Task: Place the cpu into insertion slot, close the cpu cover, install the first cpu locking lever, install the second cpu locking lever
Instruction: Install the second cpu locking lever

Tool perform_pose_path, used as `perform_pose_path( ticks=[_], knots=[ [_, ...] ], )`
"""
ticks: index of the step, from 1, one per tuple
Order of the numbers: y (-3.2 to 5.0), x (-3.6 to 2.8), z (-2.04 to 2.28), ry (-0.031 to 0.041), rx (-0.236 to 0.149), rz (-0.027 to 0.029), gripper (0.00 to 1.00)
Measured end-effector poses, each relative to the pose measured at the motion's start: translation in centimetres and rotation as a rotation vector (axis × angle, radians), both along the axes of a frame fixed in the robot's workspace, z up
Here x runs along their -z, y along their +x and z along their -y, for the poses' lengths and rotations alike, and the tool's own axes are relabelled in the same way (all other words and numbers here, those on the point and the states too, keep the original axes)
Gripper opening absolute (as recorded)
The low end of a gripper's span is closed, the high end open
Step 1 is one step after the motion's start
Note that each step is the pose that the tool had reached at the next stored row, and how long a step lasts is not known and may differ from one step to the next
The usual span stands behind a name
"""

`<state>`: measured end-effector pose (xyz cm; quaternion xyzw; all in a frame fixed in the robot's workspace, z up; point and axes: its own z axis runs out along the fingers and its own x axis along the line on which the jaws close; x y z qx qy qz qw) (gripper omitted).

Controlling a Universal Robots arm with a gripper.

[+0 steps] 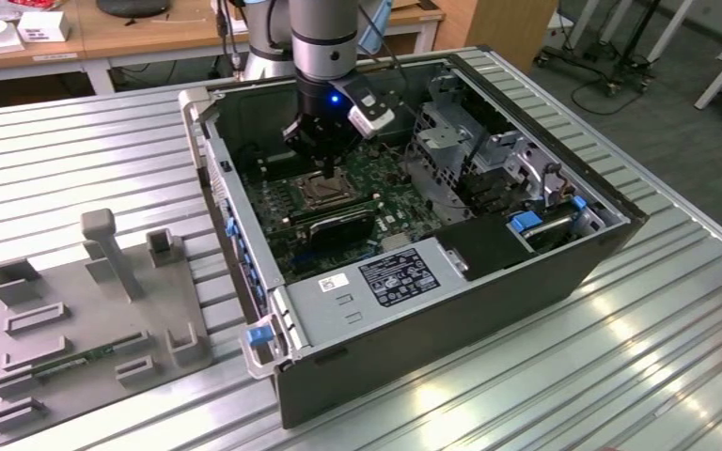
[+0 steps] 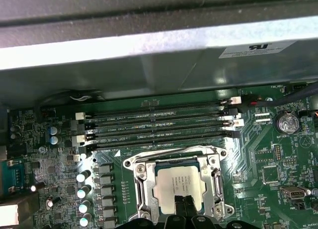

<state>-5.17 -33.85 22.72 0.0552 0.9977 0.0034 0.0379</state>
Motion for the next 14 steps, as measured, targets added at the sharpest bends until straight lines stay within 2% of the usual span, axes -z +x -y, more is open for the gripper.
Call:
perform_pose_path(
  ticks=[5, 10, 14],
  knots=[
    [0.0, -0.19, 0.0, -0.0001, 0.0, -0.0001, 0.1],
    [0.0, -0.68, 0.0, 0.0, 0.0, 0.0, 0.1],
    [0.0, -0.72, 0.0, 0.0003, 0.0, 0.0002, 0.1]
  ],
)
